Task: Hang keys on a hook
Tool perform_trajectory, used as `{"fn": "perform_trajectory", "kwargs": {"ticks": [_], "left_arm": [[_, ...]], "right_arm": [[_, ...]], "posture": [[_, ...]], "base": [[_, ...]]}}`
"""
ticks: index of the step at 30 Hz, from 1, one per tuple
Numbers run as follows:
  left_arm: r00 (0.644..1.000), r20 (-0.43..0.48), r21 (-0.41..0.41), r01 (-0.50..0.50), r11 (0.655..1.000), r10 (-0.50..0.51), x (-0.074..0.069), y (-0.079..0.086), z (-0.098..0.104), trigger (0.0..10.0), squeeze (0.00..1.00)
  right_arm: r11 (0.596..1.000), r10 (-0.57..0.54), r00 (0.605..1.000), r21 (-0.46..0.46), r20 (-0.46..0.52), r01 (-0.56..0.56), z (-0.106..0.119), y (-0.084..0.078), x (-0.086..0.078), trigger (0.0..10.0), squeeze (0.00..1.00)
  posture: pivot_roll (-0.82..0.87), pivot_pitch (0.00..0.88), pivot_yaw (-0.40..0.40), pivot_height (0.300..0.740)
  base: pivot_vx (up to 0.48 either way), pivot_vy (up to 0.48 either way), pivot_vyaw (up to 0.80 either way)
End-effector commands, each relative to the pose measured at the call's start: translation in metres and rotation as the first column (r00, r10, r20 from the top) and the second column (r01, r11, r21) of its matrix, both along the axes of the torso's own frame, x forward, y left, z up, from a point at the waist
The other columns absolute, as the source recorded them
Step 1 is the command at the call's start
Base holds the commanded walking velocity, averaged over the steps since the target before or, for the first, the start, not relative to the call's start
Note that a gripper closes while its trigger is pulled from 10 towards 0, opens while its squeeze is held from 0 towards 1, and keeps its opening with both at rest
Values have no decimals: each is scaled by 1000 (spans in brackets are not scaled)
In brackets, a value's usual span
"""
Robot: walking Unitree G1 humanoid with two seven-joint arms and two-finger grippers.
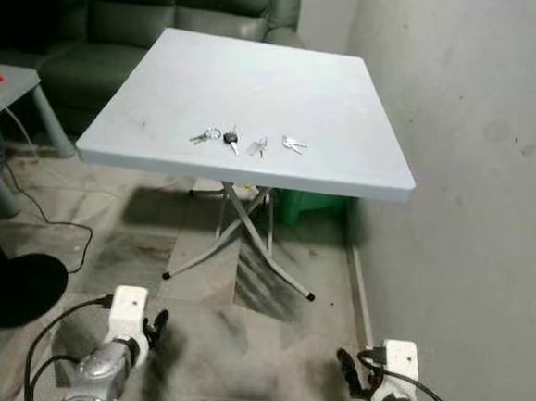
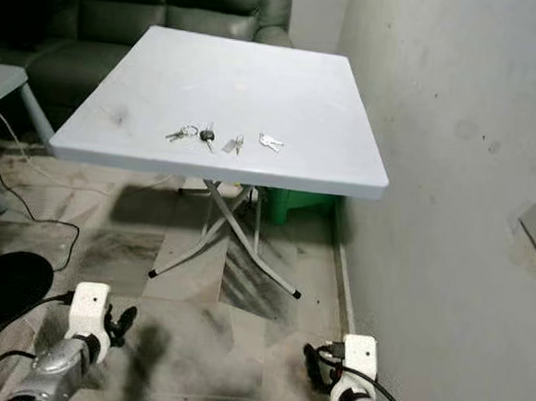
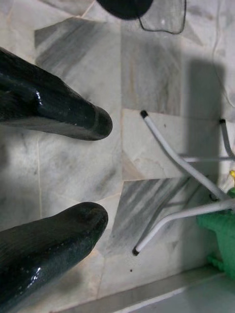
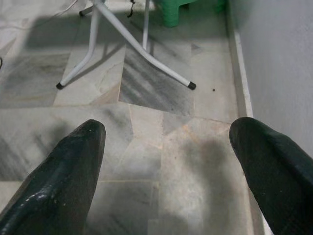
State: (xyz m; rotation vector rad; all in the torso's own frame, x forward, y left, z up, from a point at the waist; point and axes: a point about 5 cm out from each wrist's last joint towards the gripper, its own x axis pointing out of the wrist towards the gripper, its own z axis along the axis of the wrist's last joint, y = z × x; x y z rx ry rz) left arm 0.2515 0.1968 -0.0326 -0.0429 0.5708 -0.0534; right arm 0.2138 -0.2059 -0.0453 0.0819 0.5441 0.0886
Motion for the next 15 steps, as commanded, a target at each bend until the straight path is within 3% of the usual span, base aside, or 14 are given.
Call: {"fn": "perform_trajectory", "kwargs": {"ticks": [1,5,8,15], "left_arm": [[1000,-7,-10,14,1000,-14,0,-6,-1,10000,0],[1000,-7,-9,12,1000,-12,0,-6,-1,10000,0],[1000,-7,-10,13,1000,-13,0,-7,-1,10000,0],[1000,-7,-9,12,1000,-12,1,-6,-1,10000,0]], "right_arm": [[1000,2,1000,-13,-6,-2,-1,-3,-3,10000,0],[999,32,999,-35,-3,-32,0,-1,-1,10000,0],[1000,14,1000,-25,10,-13,1,-2,-1,10000,0],[1000,-14,1000,-18,10,14,1,-5,0,10000,0]], "posture": [[-77,4,-42,740],[-76,5,-43,740],[-75,5,-43,740],[-77,7,-41,740]], "base": [[0,458,0],[0,459,0],[0,456,800],[0,456,0]]}}
